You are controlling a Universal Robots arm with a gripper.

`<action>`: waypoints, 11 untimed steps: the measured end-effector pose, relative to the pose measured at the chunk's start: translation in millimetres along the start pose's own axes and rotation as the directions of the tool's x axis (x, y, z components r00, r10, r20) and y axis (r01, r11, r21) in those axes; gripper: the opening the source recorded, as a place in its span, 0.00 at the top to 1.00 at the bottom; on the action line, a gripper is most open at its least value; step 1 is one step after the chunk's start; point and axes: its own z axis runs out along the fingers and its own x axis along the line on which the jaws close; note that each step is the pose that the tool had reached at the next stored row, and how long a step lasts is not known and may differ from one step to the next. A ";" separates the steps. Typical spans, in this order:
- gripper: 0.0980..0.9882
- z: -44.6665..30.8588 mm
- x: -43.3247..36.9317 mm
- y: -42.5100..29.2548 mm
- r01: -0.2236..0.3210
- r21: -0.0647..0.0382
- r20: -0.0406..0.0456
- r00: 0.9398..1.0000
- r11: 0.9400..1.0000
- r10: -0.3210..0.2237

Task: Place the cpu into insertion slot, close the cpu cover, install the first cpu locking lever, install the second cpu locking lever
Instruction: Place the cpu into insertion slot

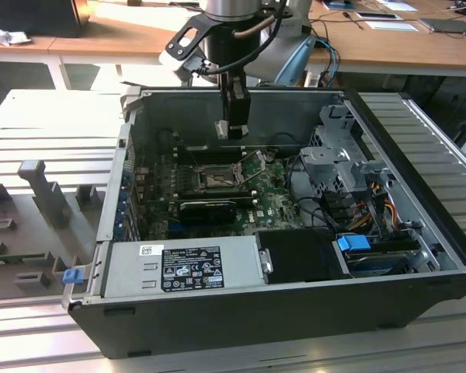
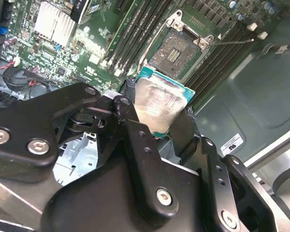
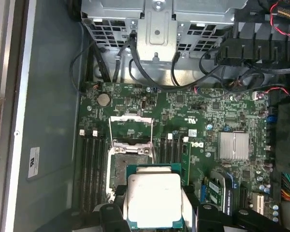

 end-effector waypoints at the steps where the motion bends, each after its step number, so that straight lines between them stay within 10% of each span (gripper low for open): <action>1: 0.52 0.1 0.0 0.0 -0.006 0.000 0.000 1.000 1.000 0.006; 11: 0.52 1.8 0.0 -0.1 -0.105 -0.003 0.009 0.994 0.994 0.105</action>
